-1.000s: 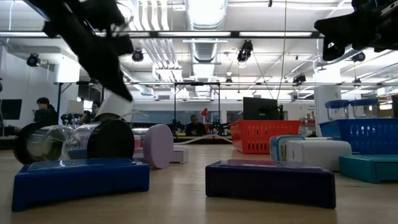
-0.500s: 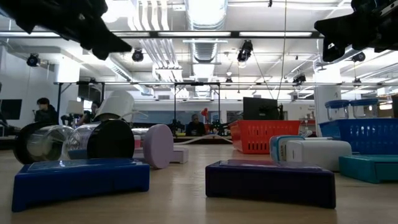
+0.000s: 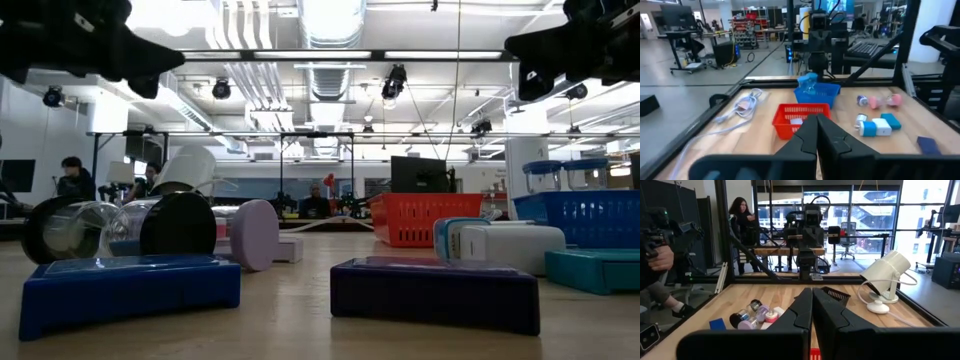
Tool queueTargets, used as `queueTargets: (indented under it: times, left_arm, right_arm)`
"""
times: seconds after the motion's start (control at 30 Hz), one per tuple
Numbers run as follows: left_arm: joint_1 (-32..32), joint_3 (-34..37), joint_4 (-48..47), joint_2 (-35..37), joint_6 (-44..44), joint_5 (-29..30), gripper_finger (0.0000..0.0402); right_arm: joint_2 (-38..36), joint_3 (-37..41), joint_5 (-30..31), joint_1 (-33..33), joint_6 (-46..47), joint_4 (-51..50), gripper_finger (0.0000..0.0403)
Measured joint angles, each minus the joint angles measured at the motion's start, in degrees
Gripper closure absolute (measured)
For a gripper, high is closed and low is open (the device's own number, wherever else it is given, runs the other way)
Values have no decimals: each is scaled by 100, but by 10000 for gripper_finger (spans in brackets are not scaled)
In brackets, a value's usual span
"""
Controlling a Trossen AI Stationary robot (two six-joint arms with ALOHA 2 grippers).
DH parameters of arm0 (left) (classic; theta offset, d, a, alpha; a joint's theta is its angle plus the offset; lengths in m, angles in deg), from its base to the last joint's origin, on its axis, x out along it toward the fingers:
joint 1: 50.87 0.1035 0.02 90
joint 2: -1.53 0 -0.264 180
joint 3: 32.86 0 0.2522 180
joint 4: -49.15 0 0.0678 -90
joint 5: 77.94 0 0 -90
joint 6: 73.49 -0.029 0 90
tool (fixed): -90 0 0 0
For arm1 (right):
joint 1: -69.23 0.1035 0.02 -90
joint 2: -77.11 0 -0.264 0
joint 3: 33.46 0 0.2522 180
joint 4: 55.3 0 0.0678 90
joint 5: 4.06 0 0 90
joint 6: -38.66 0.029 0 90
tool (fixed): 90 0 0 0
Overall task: Pick & Place Office items
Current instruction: Put the pink hourglass into the blue bin
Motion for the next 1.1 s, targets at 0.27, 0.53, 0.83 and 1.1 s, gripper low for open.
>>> queueTargets:
  times: [0.27, 0.53, 0.83, 1.1]
  left_arm:
    - [4, 542, 166, 586, 208, -360, 400]
    - [4, 977, 248, 987, 316, -341, 400]
    - [9, 1341, 319, 1255, 304, -341, 398]
    - [9, 1392, 217, 1272, 399, -474, 397]
  right_arm:
    - [34, 0, 5, 2, -12, 3, 394]
    - [34, 0, 99, 1, -30, 2, 394]
    - [34, 0, 166, 2, -98, -4, 394]
    - [151, 22, 241, 2, -162, -64, 394]
